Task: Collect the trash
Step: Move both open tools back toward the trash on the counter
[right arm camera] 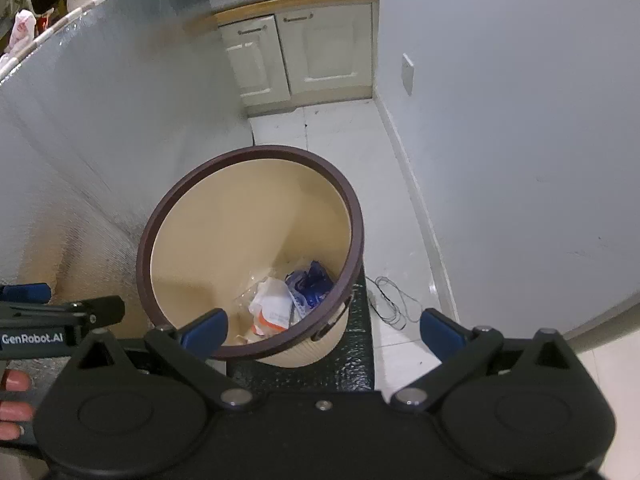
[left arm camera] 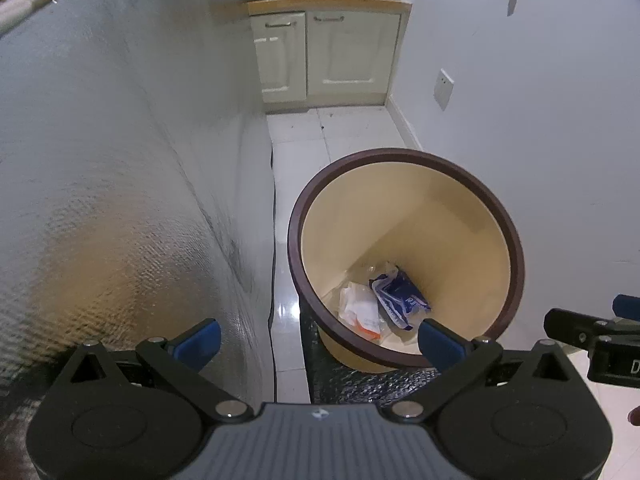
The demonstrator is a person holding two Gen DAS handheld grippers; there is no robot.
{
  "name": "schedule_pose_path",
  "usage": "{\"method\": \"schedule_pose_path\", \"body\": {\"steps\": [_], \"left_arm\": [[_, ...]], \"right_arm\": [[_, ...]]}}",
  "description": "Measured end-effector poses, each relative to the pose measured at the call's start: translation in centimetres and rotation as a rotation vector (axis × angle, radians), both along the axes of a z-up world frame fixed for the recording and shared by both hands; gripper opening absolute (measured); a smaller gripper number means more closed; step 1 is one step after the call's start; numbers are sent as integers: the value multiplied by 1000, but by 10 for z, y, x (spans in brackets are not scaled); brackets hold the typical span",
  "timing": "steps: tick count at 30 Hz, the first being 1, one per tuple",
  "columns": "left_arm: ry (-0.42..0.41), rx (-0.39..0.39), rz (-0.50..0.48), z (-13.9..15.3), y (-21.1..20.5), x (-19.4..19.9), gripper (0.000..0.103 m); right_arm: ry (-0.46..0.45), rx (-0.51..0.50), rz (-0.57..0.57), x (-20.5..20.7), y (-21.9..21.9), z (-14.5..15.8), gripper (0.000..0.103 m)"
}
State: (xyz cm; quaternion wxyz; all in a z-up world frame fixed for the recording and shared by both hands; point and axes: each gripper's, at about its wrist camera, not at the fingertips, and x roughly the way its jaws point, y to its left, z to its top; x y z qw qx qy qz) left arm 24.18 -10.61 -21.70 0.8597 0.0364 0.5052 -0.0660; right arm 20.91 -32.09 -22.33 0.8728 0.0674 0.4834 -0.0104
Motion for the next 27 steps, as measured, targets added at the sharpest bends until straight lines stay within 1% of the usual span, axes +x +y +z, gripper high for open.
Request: {"method": "schedule_pose_path", "body": {"steps": [7, 17, 21, 27], "left_arm": [[-59, -20, -18, 19, 2, -23, 103], [-161, -52, -53, 51, 4, -58, 103], [-210, -72, -71, 65, 3, -75, 103], [-301, -120, -97, 95, 5, -100, 103]], "right_arm": [[-55, -3, -19, -25, -4, 13, 103], [-167, -5, -56, -67, -14, 45, 103], [-212, -4, -66, -84, -15, 58, 103], [-296, -11, -69, -109, -17, 82, 103]]}}
